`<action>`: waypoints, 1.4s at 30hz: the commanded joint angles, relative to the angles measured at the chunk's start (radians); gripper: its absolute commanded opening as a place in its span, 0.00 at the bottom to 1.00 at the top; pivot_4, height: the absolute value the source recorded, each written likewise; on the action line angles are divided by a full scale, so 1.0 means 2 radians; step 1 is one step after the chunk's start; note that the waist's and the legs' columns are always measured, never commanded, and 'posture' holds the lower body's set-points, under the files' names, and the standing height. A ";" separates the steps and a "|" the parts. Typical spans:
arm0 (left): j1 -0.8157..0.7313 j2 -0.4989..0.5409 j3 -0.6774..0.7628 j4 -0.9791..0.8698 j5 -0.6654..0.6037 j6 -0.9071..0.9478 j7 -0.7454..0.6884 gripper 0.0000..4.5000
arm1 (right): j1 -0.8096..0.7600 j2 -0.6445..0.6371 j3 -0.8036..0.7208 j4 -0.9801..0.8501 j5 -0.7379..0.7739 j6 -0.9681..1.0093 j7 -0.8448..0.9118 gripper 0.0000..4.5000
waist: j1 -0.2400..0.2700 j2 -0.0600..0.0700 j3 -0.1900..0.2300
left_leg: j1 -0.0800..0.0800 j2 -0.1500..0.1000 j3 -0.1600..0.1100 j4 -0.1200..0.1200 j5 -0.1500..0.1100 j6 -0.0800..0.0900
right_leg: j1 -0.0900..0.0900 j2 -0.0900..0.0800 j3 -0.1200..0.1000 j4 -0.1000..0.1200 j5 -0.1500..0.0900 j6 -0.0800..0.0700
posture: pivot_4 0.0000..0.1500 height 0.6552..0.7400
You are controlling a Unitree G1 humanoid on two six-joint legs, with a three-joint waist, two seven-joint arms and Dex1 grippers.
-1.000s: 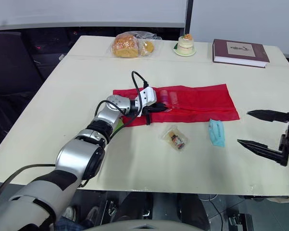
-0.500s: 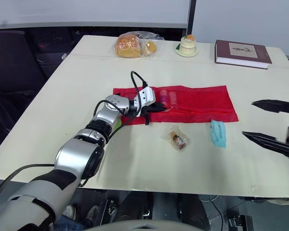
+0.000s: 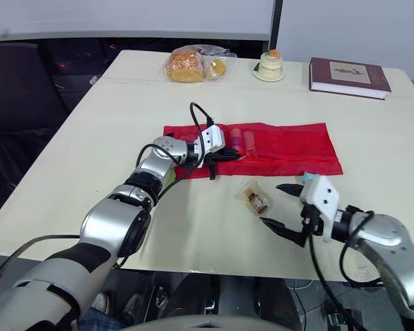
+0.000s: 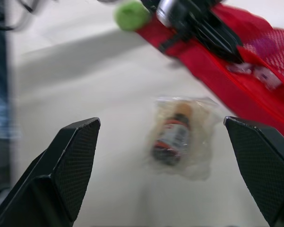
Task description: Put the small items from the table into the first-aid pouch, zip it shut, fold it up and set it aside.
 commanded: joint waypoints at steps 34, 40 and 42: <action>0.046 -0.031 0.002 -0.093 -0.027 -0.010 -0.035 0.00 | -0.150 0.095 0.050 0.091 -0.102 0.168 -0.184 0.19 | -0.001 0.000 0.000 | 0.000 0.000 0.000 0.000 0.000 0.000 | 0.000 0.000 0.000 0.000 0.000 0.000 | 1.00 0.87; 0.057 -0.032 0.006 -0.112 -0.036 0.004 -0.028 0.00 | -0.134 0.097 0.050 0.074 -0.091 0.182 -0.175 0.19 | 0.000 0.000 0.000 | 0.000 0.000 0.000 0.000 0.000 0.000 | 0.000 0.000 0.000 0.000 0.000 0.000 | 1.00 0.87; 0.058 -0.033 0.008 -0.117 -0.041 0.008 -0.026 0.00 | -0.131 0.105 0.045 0.075 -0.089 0.185 -0.182 0.19 | -0.001 0.000 0.000 | 0.000 0.000 0.000 0.000 0.000 0.000 | 0.000 0.000 0.000 0.000 0.000 0.000 | 1.00 0.87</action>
